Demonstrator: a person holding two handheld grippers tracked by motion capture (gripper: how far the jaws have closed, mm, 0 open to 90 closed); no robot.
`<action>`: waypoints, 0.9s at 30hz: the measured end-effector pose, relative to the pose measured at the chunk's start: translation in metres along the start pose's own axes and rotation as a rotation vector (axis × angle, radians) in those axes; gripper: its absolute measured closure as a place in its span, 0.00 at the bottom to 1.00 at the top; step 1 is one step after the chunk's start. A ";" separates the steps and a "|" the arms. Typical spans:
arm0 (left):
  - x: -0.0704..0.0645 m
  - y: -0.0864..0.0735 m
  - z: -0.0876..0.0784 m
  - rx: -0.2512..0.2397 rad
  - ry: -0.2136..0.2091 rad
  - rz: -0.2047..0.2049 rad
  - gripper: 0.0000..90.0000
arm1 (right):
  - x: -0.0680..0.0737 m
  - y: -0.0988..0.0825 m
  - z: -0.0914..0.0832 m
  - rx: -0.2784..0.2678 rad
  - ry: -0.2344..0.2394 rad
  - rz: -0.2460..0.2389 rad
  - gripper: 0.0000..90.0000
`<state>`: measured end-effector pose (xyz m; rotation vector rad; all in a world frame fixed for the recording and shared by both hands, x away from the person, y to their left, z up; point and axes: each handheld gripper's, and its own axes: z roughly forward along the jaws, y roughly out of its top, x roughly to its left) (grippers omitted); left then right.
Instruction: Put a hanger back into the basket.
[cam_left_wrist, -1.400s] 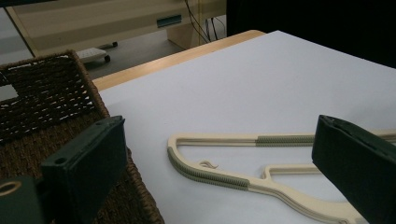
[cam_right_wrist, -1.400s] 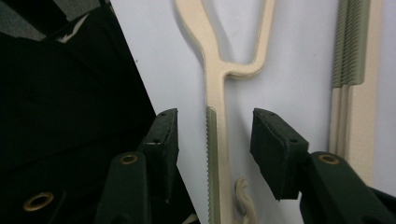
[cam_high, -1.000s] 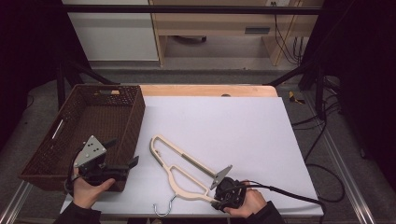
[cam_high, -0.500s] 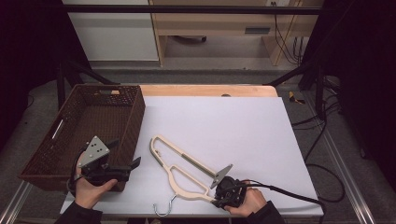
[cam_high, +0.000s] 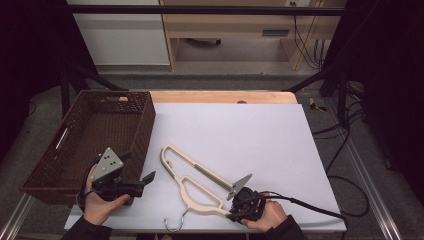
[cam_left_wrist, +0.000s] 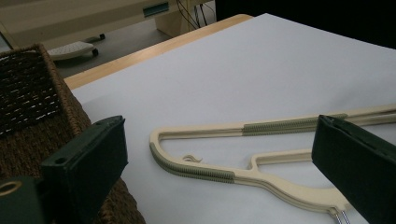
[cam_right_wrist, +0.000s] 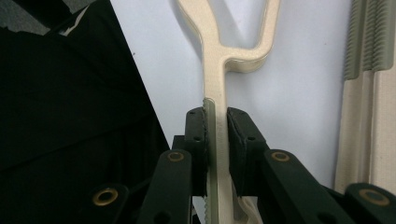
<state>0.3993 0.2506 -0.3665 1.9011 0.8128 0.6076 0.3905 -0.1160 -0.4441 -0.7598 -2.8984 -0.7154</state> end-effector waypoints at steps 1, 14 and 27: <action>0.000 0.000 0.000 0.001 -0.001 0.002 0.04 | 0.000 0.000 -0.001 -0.008 0.001 0.002 0.87; -0.003 -0.002 0.003 0.005 -0.013 0.003 0.04 | 0.000 0.000 0.001 0.007 0.014 0.003 0.87; -0.005 -0.004 0.007 0.014 -0.025 0.004 0.05 | -0.001 0.000 -0.001 0.012 0.009 0.013 0.87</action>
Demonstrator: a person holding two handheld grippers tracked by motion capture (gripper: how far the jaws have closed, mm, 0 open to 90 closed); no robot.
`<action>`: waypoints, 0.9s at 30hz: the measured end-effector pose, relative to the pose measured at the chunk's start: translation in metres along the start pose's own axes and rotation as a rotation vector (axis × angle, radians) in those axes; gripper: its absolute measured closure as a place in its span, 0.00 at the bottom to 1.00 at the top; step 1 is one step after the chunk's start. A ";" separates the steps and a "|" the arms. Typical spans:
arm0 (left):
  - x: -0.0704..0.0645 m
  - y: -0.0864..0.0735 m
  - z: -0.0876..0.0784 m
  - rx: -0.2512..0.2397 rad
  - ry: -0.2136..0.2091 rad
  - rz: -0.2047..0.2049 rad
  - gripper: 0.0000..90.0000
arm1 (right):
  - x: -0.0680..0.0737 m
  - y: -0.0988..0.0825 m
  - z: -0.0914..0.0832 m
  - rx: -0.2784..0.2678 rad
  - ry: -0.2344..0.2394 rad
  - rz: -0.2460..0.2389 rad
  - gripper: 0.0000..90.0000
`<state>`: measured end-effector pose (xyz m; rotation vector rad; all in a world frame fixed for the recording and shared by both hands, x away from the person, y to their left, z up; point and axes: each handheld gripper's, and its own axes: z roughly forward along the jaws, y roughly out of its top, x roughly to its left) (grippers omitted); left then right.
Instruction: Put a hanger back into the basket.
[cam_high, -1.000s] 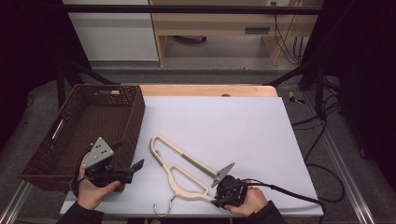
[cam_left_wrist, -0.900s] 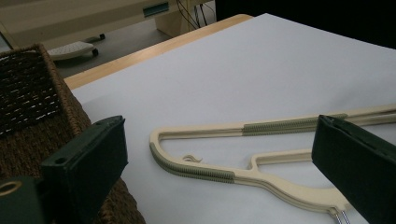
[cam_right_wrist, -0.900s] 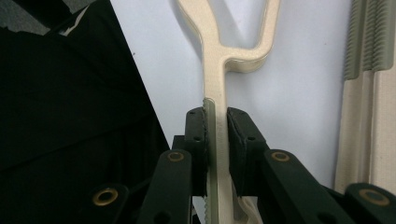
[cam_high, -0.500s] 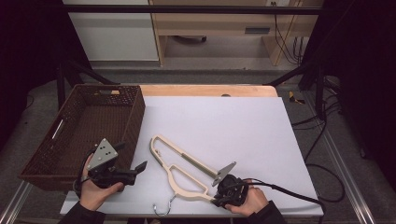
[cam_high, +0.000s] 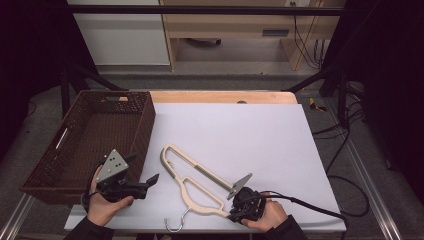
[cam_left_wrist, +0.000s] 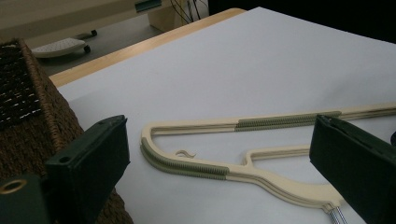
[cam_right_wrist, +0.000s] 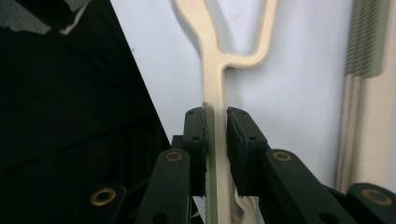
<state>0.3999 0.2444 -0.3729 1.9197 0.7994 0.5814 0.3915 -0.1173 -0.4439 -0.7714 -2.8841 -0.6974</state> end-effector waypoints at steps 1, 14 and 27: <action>0.000 0.000 0.000 0.000 0.000 0.000 0.05 | 0.001 0.000 -0.001 -0.008 0.000 0.008 0.87; 0.000 0.000 0.001 0.001 -0.002 0.000 0.05 | 0.000 -0.001 0.007 0.052 -0.005 -0.012 0.83; -0.001 0.000 0.001 0.003 -0.004 -0.001 0.05 | 0.000 0.000 0.001 0.021 0.018 -0.003 0.88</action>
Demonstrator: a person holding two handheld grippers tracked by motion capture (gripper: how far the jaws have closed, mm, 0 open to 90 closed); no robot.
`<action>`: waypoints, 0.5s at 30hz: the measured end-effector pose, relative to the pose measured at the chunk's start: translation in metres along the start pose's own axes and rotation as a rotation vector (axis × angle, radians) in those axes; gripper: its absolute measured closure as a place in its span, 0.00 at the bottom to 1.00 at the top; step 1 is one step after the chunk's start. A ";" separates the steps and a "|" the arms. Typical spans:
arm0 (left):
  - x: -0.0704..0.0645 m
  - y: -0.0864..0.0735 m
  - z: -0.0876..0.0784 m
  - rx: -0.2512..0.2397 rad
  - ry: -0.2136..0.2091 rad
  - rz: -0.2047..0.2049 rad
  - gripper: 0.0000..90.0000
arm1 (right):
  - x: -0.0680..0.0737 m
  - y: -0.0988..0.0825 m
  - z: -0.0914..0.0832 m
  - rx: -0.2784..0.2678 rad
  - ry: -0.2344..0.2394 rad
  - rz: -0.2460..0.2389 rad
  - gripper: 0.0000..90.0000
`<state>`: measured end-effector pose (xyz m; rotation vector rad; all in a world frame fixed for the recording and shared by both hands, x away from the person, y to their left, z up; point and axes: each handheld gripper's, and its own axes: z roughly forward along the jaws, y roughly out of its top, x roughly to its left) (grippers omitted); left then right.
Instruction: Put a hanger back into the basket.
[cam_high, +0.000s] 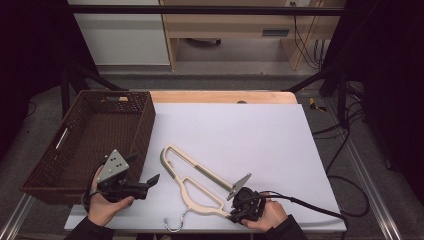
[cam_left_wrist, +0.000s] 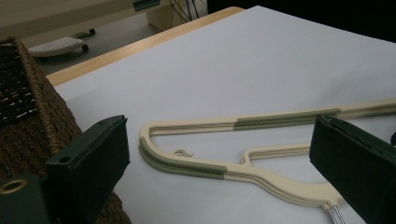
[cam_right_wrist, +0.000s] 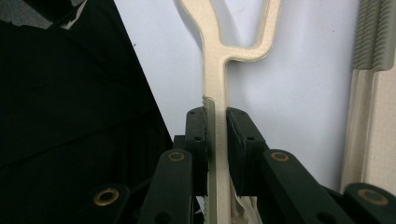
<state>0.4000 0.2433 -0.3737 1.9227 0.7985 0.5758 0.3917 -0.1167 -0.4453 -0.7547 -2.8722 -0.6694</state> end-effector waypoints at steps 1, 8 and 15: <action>0.000 0.000 0.000 0.000 -0.001 0.000 0.05 | 0.000 0.000 -0.001 -0.009 -0.001 0.000 0.88; -0.002 0.000 0.001 0.003 -0.011 0.002 0.05 | -0.001 0.000 -0.009 -0.055 0.000 0.008 0.88; -0.008 0.001 0.000 -0.002 -0.035 -0.001 0.05 | -0.002 0.000 -0.016 -0.105 0.008 0.008 0.88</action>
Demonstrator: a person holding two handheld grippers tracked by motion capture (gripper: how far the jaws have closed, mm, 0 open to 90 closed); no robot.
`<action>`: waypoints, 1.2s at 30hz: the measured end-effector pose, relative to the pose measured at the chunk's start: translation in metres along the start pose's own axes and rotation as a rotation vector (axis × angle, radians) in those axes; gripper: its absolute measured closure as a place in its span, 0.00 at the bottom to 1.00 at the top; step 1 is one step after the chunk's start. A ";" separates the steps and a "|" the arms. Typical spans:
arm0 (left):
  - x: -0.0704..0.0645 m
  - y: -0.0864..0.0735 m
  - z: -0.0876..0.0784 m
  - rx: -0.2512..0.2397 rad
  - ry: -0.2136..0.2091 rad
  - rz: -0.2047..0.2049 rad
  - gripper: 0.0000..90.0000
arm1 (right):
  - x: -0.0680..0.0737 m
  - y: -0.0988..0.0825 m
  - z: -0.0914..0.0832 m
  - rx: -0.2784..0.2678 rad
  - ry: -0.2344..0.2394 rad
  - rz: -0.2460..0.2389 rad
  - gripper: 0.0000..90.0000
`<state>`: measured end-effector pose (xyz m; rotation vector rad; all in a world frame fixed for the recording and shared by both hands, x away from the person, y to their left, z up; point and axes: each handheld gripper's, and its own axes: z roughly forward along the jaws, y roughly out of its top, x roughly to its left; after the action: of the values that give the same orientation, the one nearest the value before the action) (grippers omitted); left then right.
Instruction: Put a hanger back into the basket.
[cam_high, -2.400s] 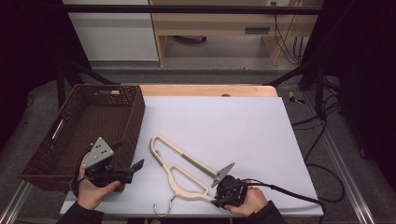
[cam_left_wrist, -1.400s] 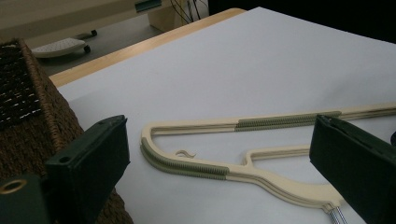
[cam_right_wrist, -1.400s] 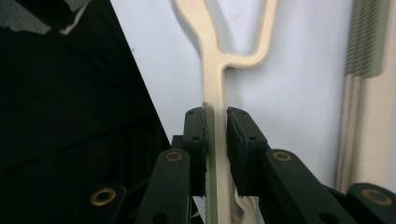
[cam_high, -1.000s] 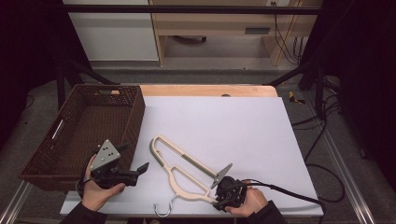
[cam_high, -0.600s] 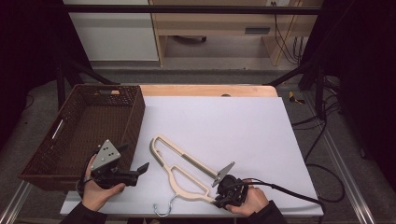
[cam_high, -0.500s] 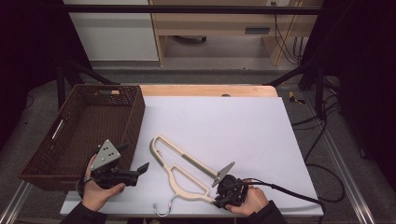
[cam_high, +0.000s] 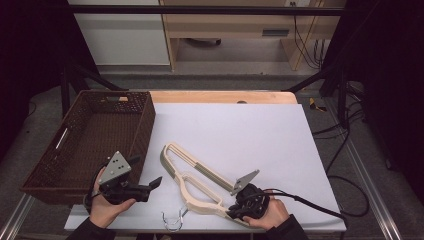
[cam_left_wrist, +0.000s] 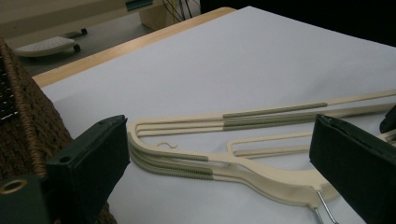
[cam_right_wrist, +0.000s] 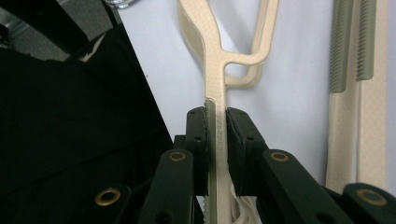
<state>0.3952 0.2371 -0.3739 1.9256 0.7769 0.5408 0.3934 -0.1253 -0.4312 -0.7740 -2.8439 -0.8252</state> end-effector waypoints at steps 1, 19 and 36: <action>-0.001 0.000 0.000 -0.002 -0.006 -0.001 0.05 | 0.000 0.000 -0.001 -0.010 0.010 0.006 0.88; -0.051 -0.014 0.027 0.122 -0.138 -0.032 0.17 | -0.002 0.001 -0.010 -0.087 0.019 0.029 0.88; -0.070 -0.037 0.063 0.383 -0.221 -0.047 0.71 | 0.000 0.001 -0.010 -0.083 0.010 0.027 0.88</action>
<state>0.3767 0.1618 -0.4381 2.2634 0.8220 0.1496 0.3932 -0.1301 -0.4226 -0.8145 -2.7996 -0.9458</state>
